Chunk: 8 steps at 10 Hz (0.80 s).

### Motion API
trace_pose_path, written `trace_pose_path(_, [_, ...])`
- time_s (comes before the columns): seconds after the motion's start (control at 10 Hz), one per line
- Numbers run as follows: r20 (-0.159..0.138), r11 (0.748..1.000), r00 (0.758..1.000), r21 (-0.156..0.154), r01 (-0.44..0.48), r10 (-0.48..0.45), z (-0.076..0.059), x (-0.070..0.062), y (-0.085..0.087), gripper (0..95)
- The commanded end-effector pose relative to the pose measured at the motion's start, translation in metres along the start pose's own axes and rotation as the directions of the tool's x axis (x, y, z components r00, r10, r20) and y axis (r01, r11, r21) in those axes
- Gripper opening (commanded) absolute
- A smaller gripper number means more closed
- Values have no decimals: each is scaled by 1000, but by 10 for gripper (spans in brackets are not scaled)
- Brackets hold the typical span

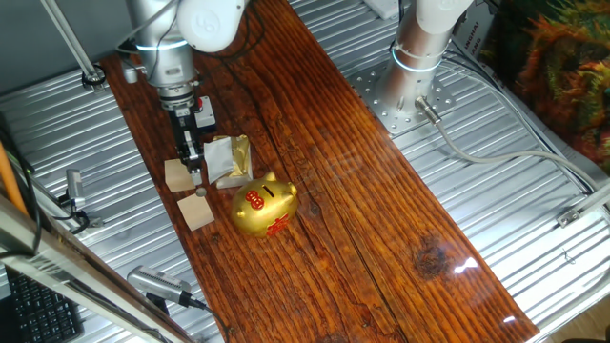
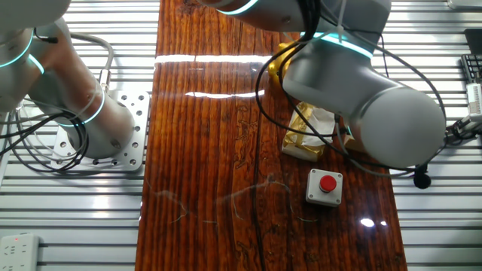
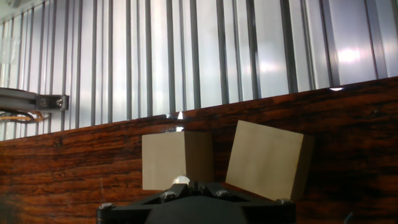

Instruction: Drop coins into a piggy bank

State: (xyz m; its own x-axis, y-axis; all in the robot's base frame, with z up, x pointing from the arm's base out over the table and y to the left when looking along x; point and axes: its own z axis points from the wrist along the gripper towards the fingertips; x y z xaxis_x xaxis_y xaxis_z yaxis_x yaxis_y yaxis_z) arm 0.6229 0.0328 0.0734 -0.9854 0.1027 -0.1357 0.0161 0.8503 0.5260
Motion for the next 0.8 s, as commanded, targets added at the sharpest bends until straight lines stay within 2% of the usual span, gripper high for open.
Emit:
trace_pose_path(0.1, [1, 1000, 1000, 5, -1, 1, 3, 0, 2, 0])
trace_pose_path(0.7, [-12, 1000, 1000, 15, 13, -13, 3, 0, 3, 0])
trace_pose_path(0.8, [-13, 1000, 1000, 18, 21, -21, 3, 0, 3, 190])
